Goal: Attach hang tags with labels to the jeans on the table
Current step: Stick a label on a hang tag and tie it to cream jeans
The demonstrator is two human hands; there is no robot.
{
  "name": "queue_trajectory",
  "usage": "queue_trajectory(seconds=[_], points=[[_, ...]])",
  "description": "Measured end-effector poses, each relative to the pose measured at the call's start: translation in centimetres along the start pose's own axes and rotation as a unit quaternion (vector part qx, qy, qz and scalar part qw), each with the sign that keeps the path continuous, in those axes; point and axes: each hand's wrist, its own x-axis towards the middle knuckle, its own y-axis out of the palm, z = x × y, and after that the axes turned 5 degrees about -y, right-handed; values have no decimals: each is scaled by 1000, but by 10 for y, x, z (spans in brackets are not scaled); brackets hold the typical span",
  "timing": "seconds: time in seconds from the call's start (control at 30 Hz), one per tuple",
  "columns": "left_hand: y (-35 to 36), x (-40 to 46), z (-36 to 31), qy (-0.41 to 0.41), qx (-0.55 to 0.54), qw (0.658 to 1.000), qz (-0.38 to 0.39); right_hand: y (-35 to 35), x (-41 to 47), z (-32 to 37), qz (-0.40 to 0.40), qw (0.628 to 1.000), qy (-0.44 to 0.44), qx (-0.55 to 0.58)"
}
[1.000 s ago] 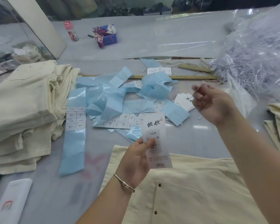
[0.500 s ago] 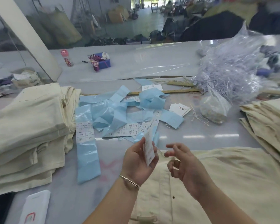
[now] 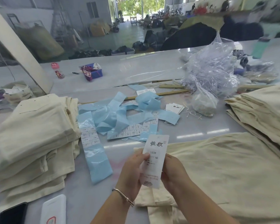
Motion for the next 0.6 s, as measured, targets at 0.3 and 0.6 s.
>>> queue_trajectory(seconds=[0.3,0.6], points=[[-27,-21,1,94,171,974,-118,-7,-4,12,-51,983,-64,164],[-15,-27,-5,191,246,950,-26,-9,-26,35,-75,838,-325,-431]])
